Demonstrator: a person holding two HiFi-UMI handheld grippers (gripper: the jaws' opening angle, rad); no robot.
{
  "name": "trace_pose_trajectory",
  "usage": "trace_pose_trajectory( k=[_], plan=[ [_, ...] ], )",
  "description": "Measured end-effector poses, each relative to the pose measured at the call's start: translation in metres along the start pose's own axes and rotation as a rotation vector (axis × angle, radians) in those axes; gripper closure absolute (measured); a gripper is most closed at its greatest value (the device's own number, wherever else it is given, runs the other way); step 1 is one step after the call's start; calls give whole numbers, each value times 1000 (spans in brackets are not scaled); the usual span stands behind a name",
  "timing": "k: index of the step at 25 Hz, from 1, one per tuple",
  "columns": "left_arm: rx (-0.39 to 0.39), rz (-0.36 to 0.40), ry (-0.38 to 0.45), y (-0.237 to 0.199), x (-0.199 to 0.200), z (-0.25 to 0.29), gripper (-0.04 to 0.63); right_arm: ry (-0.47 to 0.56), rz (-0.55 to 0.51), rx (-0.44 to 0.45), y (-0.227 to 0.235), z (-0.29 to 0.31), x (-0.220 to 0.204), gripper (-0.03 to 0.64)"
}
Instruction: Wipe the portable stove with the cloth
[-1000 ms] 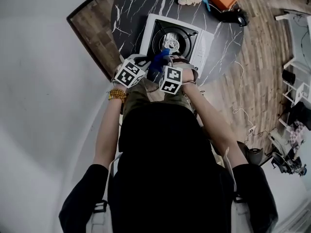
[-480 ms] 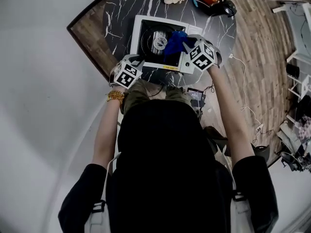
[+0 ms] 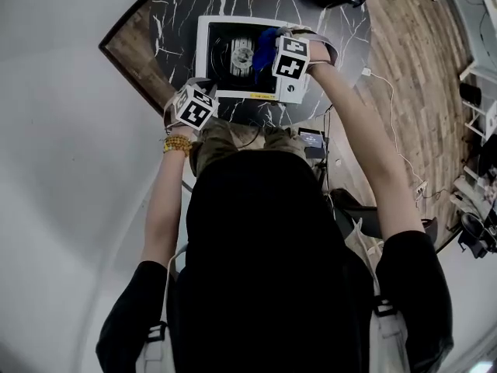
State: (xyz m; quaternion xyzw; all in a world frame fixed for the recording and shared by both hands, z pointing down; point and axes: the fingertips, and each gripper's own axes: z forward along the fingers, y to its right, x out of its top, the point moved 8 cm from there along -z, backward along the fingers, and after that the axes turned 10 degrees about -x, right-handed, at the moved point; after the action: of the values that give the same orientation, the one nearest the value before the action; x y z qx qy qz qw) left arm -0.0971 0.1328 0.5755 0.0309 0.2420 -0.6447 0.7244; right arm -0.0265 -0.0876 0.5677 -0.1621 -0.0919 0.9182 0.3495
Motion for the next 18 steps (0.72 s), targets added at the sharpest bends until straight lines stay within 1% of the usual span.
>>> trace_pose_trajectory(
  k=[1, 2, 4, 6, 8, 11, 14, 16, 18],
  plan=[
    [1, -6, -8, 0, 1, 1, 569, -8, -9, 45, -10, 3, 0, 583],
    [1, -13, -17, 0, 1, 1, 569, -8, -20, 60, -20, 5, 0, 583],
    [-1, -23, -33, -1, 2, 1, 571, 0, -13, 37, -31, 6, 1, 584],
    [-8, -32, -49, -1, 5, 2, 569, 4, 28, 36, -35, 3, -1, 584],
    [-13, -38, -76, -2, 7, 2, 570, 14, 50, 71, -42, -1, -1, 584],
    [-10, -43, -103, -2, 10, 1, 569, 41, 52, 150, -65, -10, 1, 584],
    [-20, -55, -109, -3, 10, 4, 569, 52, 39, 176, -86, -15, 2, 584],
    [-33, -69, -103, -5, 8, 2, 569, 59, 47, 218, -85, -13, 3, 584],
    [-37, -77, -96, -9, 10, 0, 569, 87, 107, 292, -68, -14, 0, 584]
  ],
)
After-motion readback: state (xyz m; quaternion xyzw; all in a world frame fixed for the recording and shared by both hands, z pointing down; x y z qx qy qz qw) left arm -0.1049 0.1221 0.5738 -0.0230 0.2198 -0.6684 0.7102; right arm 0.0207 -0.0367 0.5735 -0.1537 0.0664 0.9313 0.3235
